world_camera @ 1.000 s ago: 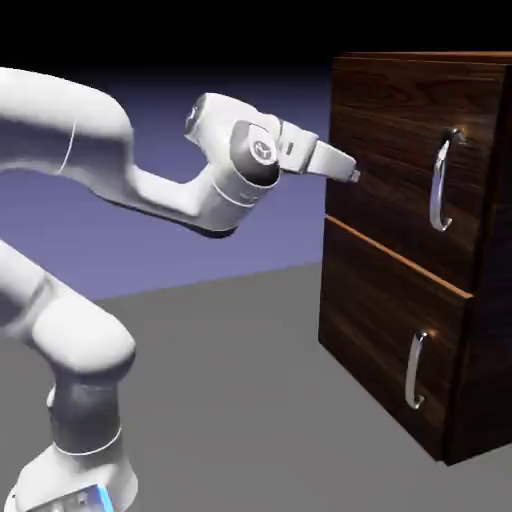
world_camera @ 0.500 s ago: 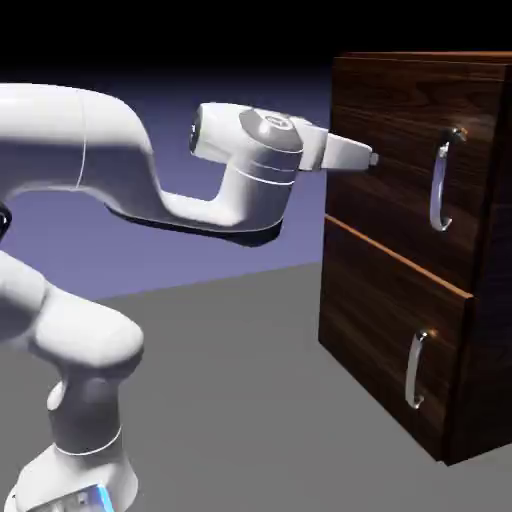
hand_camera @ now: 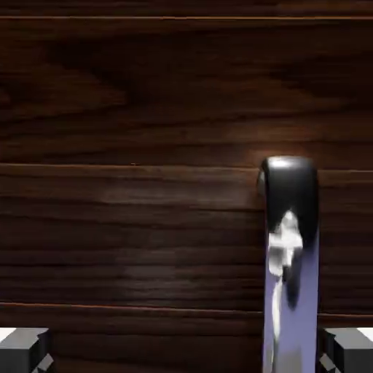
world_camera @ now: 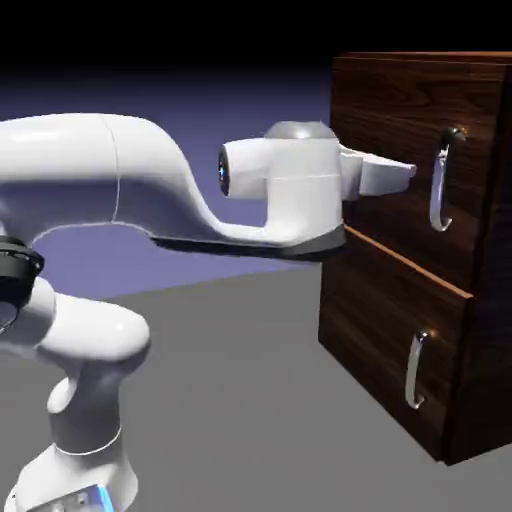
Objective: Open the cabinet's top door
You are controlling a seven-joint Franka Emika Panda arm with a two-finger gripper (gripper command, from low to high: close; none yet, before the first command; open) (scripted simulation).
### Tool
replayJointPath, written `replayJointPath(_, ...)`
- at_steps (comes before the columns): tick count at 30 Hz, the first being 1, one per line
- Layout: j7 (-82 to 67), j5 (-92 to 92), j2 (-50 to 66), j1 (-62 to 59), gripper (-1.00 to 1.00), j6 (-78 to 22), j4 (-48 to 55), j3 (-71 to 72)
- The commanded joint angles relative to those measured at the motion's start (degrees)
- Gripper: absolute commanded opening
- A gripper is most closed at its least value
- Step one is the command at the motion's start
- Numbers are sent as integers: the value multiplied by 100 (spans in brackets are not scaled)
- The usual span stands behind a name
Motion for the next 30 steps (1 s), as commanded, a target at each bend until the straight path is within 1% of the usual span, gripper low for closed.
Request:
replayJointPath(1, 188, -250, -28, 84, 0, -5, 53, -94)
replayJointPath(6, 1110, -1475, -165, 494, 0, -26, 311, -557)
replayJointPath(7, 1110, -1475, -165, 494, 0, -26, 311, -557)
replayJointPath(12, 1160, -1564, 158, 1551, 0, -136, 1066, -1248)
replayJointPath(13, 1162, -1566, 165, 1574, 0, -138, 1083, -1264)
replayJointPath(14, 1162, -1566, 165, 1574, -100, -138, 1083, -1264)
replayJointPath(15, 1162, -1566, 165, 1574, -100, -138, 1083, -1264)
replayJointPath(30, 1128, -95, 278, -1541, -100, -1259, -1002, 1232)
